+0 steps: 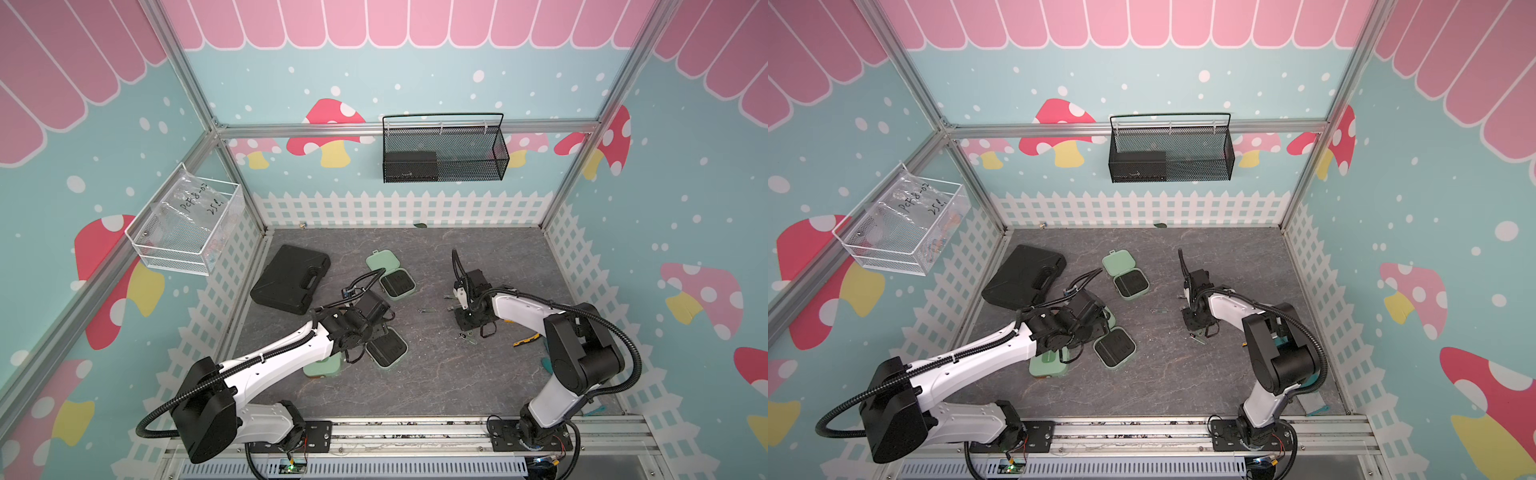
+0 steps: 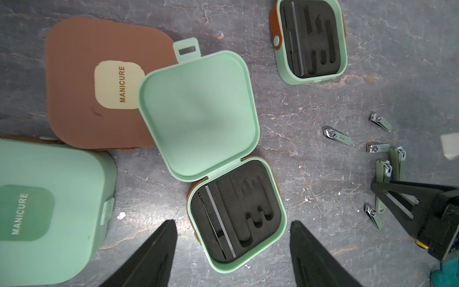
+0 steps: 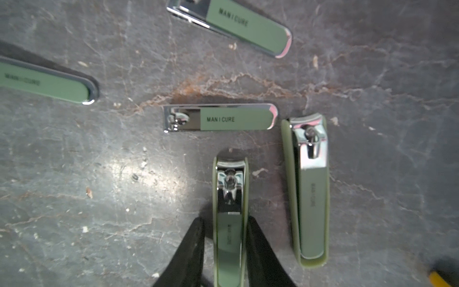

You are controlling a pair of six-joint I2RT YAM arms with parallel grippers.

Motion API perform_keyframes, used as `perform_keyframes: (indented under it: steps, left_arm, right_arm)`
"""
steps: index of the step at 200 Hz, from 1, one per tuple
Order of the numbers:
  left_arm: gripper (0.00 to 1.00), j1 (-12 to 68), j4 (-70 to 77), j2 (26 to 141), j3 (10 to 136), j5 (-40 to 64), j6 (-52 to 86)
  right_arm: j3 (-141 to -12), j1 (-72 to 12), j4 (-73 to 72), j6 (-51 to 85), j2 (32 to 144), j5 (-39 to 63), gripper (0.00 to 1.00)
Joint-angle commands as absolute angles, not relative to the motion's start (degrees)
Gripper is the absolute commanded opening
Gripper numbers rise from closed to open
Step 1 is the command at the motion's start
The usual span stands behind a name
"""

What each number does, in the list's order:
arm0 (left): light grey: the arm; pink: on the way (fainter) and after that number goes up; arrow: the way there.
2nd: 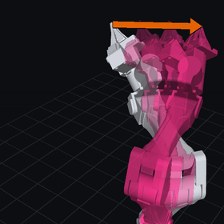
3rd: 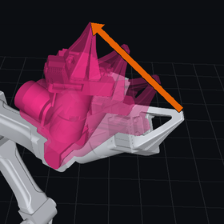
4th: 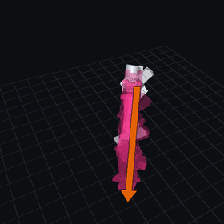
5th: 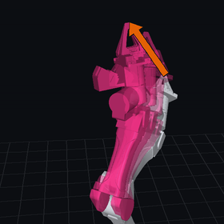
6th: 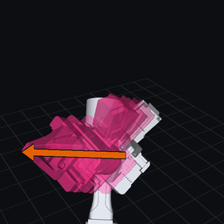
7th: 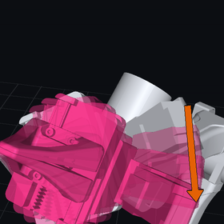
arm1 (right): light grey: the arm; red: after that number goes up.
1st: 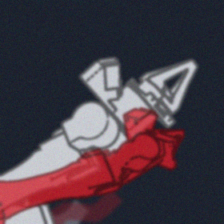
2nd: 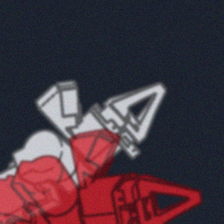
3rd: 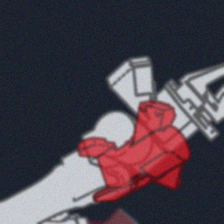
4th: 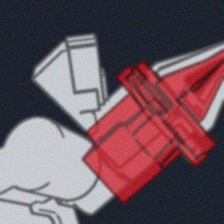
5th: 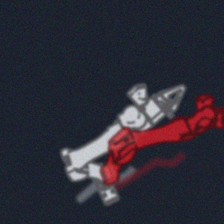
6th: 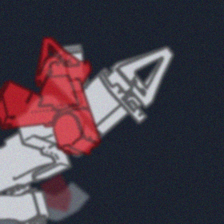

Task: Organize nail clipper sets
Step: Pick up the nail clipper from the center of the board, then place the nail clipper in the storage box.

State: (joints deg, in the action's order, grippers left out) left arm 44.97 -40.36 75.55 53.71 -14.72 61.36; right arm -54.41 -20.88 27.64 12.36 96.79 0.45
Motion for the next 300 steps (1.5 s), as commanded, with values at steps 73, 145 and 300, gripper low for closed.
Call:
perform_keyframes:
  steps: [73, 145, 300]
  left_arm:
    - [0.68, 42.76, -37.89, 73.69, 53.15, -13.94, 58.67]
    - [0.65, 38.12, -35.87, 71.51, 50.09, -9.78, 56.87]
    - [0.64, 32.70, -35.90, 67.68, 45.75, -5.70, 56.51]
  right_arm:
    - [-57.53, -22.32, 33.85, 11.43, 93.52, 2.45, 0.00]
    - [-65.31, -40.95, 35.20, 17.92, 91.39, 10.00, 0.00]
    - [-79.00, -54.58, 31.62, 23.09, 113.68, 11.44, 0.00]
